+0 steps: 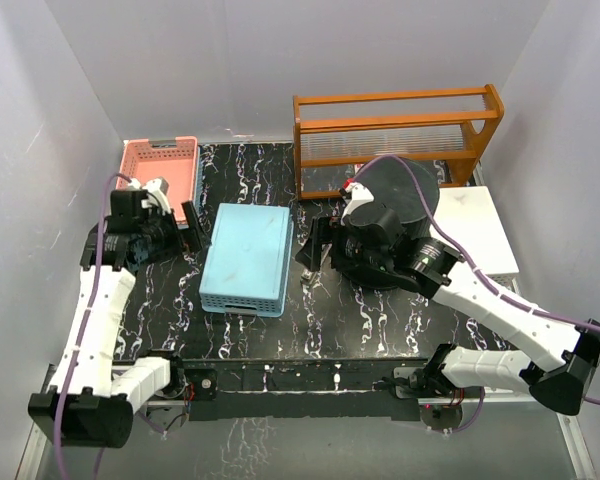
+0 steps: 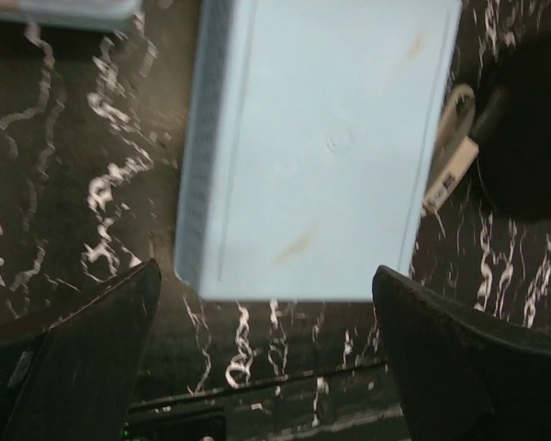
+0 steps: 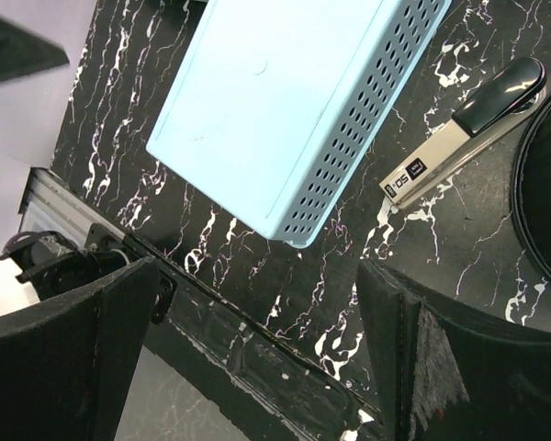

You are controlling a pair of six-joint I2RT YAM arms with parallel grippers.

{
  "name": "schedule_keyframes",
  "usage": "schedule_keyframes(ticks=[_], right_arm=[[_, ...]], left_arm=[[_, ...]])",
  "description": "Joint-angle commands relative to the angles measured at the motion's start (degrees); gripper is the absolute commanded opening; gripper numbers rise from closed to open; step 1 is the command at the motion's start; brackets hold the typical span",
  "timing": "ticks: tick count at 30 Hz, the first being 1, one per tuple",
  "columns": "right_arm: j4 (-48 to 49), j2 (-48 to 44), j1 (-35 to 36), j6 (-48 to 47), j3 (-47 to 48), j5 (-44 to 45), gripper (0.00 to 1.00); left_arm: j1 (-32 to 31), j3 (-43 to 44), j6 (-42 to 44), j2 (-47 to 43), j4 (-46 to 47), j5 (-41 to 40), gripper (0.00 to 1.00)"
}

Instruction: Turn the large container upside down

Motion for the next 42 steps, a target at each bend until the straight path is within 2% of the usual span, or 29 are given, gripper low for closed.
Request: schedule_keyframes(ticks=[1,4,8,12,21,29,35,42], right_arm=[[3.97,1.28,-0.08,-0.33,0.68,0.03,0.88],[2.91,1.48,-0.04,-0.77,2.29,1.67,0.88],[2.19,1.11,-0.06,-1.15,4.27,3.16,0.88],[-0.75,2.02,-0.07,-2.17,9.09,3.84,0.88],[-2.09,2.87,-0.09,-3.13,13.23,6.55,0.88],[-0.85,2.69,-0.08,-2.61,10.78,5.84,0.88],[0.15,4.18,-0.04,-2.53,10.49,4.15,0.88],[-0.74,2.53,-0.07,-2.19,9.21,4.81,0.88]], left_arm=[[-9.09,-4.93,-5.92,-5.93,-8.75,-4.84,0.98],[-13.10,-8.06,-11.80,-10.51,-9.10,-5.06,0.98],[-14.46,-9.65,-15.86,-15.16,-11.75,-5.36,0.98],[-14.78,-10.77,-17.57,-18.33,-15.34,-4.72,0.98],[-14.75,-17.09,-16.74,-20.38,-13.92,2.81,0.98],[-15.62,-22.82,-17.53,-17.68,-5.95,8.33,0.98],[-18.48,-31.07,-24.79,-15.99,12.44,14.37,0.98],[-29.55,-32.37,-28.36,-6.25,24.51,10.96,0.98]])
